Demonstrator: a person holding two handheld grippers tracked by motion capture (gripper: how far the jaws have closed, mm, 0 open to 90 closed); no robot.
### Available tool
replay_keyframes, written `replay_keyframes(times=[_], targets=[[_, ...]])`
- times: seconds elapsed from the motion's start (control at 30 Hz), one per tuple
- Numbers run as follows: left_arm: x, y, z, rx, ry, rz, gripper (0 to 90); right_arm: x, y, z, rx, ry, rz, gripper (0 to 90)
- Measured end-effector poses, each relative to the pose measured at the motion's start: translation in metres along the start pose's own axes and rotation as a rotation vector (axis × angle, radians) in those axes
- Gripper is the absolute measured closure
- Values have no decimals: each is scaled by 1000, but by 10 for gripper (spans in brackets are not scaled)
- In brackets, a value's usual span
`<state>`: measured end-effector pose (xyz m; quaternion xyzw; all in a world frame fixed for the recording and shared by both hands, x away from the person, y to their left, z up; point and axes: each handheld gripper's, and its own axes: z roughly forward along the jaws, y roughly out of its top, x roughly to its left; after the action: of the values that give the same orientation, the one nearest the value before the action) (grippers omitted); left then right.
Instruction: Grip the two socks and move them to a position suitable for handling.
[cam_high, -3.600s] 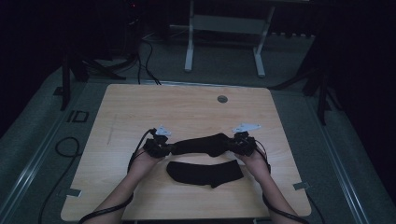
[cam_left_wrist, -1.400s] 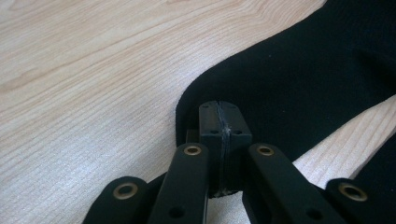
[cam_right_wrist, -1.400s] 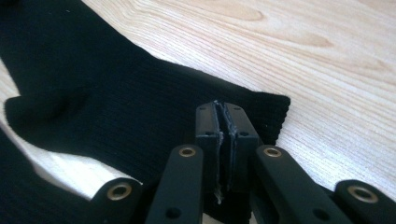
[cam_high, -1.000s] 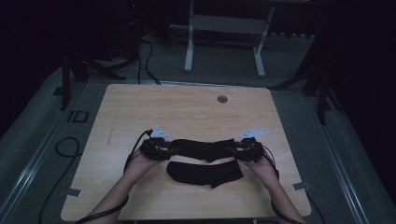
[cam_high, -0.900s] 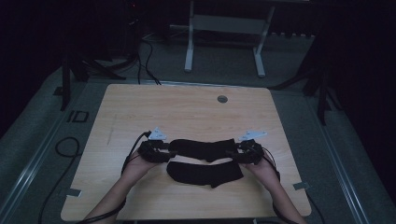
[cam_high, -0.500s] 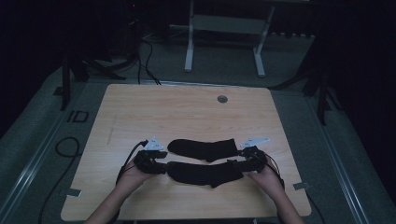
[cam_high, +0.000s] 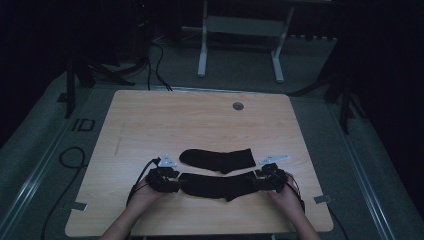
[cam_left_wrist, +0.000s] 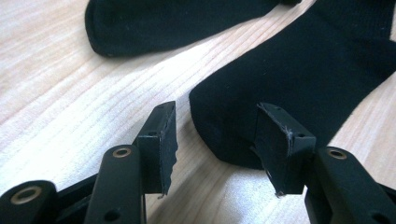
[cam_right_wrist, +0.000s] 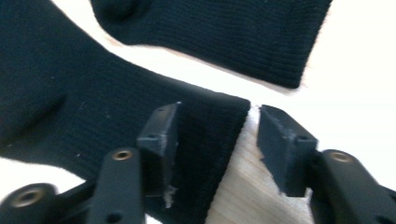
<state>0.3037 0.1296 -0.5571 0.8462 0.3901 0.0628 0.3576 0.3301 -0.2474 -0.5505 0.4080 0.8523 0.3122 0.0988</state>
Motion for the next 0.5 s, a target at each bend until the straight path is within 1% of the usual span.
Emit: replay_keyframes(times=[0.07, 0.1, 0.13, 0.17, 0.2, 0.23, 0.27, 0.3, 0.37, 0.43, 0.5], targets=[[0, -1, 3, 7, 4, 3, 566, 0, 0, 0, -6, -19, -7, 546], [0, -1, 4, 1, 0, -2, 591, 1, 0, 0, -4, -19, -11, 565], [-1, -1, 4, 3, -6, -3, 658, 2, 0, 0, -1, -21, -15, 606], [-2, -1, 4, 0, 2, 0, 694, 2, 0, 0, 0, -22, -18, 645], [-2, -2, 5, -3, -5, -3, 742, 3, 0, 0, 0, -20, -22, 683], [-2, -2, 4, -16, -7, -9, 815, 4, -1, -1, 2, -17, -26, 752], [-3, -2, 4, -20, 2, -8, 844, 5, -1, -1, 3, -12, -24, 819], [-4, -2, 3, -18, -1, -3, 853, 5, -1, -2, 1, -10, -26, 844], [-5, 0, 0, -18, -7, 3, 860, 7, 0, -5, -2, -10, -35, 859], [-7, 2, -4, -29, -16, 9, 863, 8, 2, -10, -20, -2, -29, 865], [-7, 6, -10, -48, -14, 12, 864, 8, 6, -17, -46, 4, -29, 865]])
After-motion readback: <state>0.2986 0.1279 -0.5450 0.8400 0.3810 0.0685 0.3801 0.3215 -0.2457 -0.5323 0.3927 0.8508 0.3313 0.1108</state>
